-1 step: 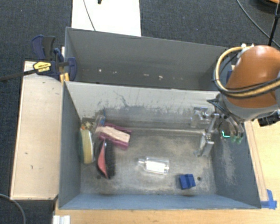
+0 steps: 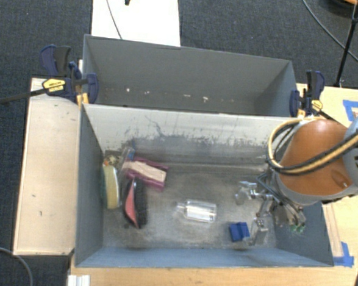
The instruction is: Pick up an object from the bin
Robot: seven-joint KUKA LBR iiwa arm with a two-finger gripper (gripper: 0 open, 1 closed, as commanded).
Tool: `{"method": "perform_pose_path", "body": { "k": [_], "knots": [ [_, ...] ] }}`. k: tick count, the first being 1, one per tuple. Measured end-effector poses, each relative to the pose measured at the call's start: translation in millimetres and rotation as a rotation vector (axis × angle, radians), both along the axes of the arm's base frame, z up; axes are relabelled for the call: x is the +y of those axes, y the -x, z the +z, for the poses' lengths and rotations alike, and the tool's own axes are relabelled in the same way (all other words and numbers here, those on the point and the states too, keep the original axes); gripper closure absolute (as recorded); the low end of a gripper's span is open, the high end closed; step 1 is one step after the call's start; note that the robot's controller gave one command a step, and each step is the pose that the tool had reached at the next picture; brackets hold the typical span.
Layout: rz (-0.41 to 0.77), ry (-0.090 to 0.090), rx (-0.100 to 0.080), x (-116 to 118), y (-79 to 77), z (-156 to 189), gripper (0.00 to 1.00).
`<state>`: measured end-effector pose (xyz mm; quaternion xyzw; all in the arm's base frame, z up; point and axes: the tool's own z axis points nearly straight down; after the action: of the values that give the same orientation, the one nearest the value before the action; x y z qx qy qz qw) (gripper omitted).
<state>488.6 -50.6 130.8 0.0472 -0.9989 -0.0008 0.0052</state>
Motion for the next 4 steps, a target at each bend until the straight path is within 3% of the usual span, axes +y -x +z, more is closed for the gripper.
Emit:
{"method": "perform_pose_path", "body": {
  "k": [1,2,3,4],
  "knots": [
    [0.023,0.000,-0.002,6.3,-0.4,-63.4,0.00],
    [0.026,0.000,-0.007,6.1,-2.2,-58.2,1.00],
    [0.005,0.003,-0.018,-22.2,-7.4,-11.1,1.00],
    [0.009,0.001,-0.013,-20.3,-6.1,-13.9,0.00]
  ]
}}
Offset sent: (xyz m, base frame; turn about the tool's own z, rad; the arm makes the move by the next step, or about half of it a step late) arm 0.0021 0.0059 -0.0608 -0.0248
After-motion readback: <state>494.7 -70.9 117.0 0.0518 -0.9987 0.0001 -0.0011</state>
